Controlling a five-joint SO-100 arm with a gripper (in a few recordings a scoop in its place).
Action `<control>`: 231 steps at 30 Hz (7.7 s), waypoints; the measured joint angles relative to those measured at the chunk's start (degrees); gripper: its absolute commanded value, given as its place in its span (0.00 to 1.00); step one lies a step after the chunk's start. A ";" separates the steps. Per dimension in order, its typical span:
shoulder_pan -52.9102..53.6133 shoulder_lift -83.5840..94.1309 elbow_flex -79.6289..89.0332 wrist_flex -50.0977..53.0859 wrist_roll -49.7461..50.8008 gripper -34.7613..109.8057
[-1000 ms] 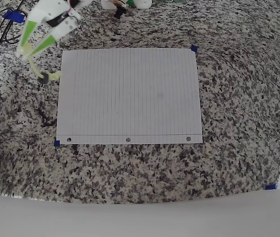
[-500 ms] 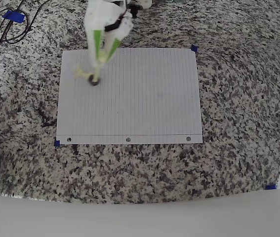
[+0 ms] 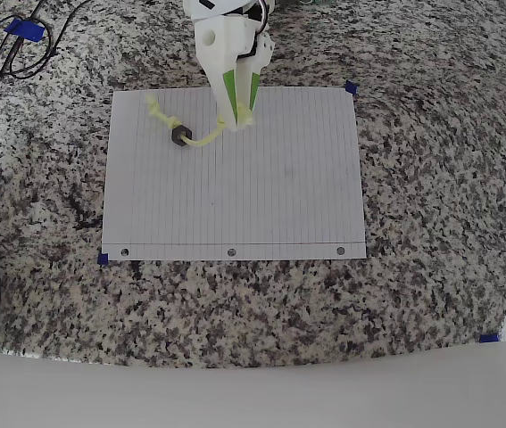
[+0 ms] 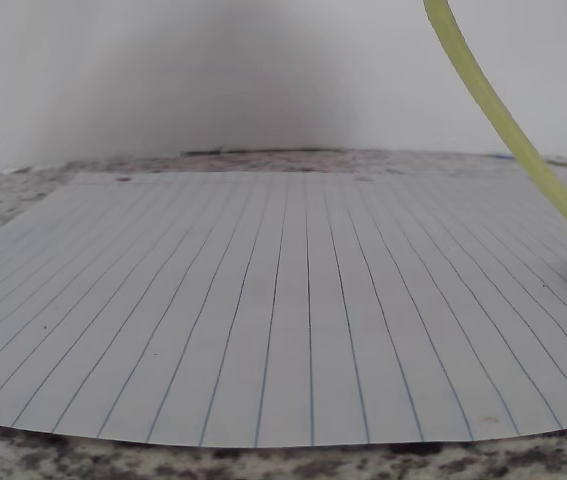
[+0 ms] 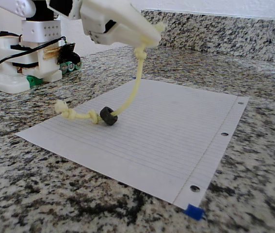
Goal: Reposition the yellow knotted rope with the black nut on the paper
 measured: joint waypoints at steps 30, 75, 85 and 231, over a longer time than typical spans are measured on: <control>-9.05 3.69 0.00 10.28 -2.64 0.24; 3.87 -19.69 -21.27 24.87 -75.23 0.24; 11.69 -33.57 -32.96 34.28 -106.08 0.24; 7.38 28.48 -0.18 60.73 -145.63 0.24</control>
